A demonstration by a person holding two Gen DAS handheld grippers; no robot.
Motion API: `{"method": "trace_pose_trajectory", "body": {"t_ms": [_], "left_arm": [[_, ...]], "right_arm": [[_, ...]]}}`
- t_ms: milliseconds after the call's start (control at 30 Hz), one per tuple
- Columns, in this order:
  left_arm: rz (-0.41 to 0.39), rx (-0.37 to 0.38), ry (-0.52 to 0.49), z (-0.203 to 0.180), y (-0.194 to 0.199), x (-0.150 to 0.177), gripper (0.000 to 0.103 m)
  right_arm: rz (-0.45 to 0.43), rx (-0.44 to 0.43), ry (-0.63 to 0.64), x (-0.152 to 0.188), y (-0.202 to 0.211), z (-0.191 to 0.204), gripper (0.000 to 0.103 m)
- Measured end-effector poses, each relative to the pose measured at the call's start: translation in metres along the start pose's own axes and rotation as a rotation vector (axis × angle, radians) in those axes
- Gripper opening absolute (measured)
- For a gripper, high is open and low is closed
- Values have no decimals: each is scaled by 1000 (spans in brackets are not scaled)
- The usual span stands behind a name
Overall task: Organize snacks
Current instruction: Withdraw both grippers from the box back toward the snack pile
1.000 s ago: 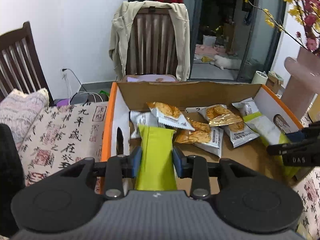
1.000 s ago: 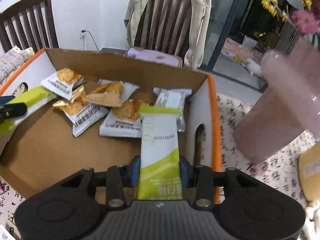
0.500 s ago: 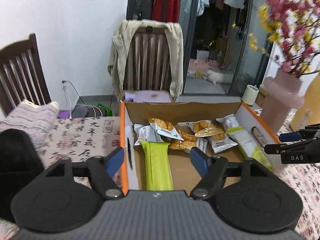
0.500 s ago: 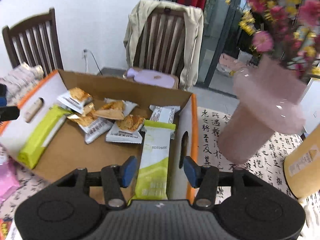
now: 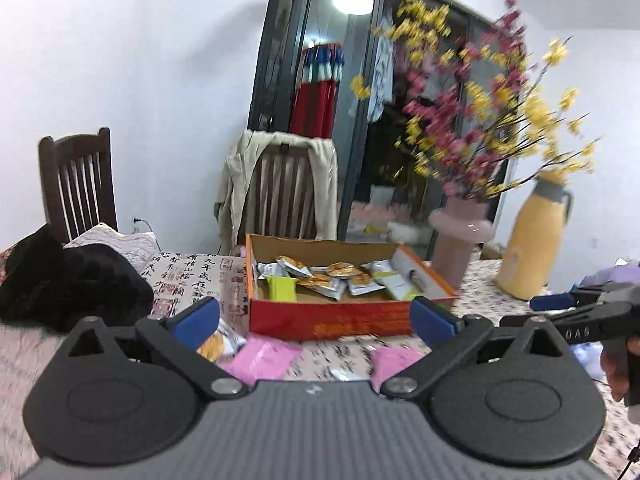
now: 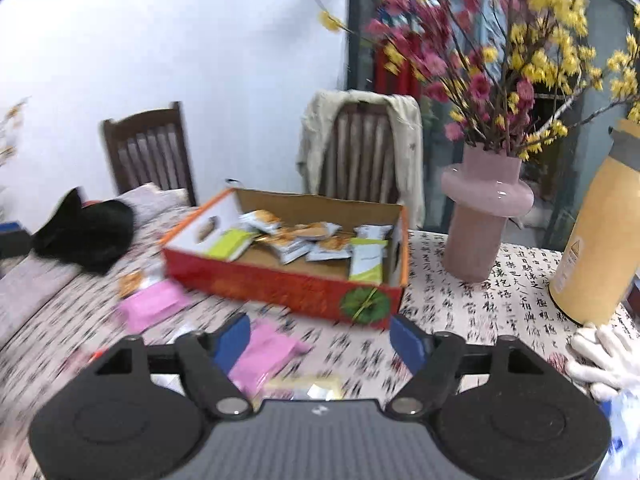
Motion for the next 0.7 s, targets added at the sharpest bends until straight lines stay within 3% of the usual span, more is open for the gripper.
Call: {"method": "trace_pose_trajectory", "body": {"t_ms": [267, 567, 700], "left_arm": [[-71, -51, 27, -4, 86, 70, 103], [10, -159, 119, 19, 106, 146, 103], [53, -152, 152, 30, 112, 168, 103]], "right_arm": [[-77, -4, -11, 94, 80, 30, 82], [-125, 89, -38, 193, 109, 52, 85], [-97, 136, -46, 227, 102, 62, 85]]}}
Point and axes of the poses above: each gripper's, at about its wrist camera, not at the fingertips, and y roughly against the way its jaws point, z to its left, x to its underside, the point moved 1 cm from there along -y, roughly the way its jaws point, and after that the axes turned 14 degrees about z, right-handed, at the moved point
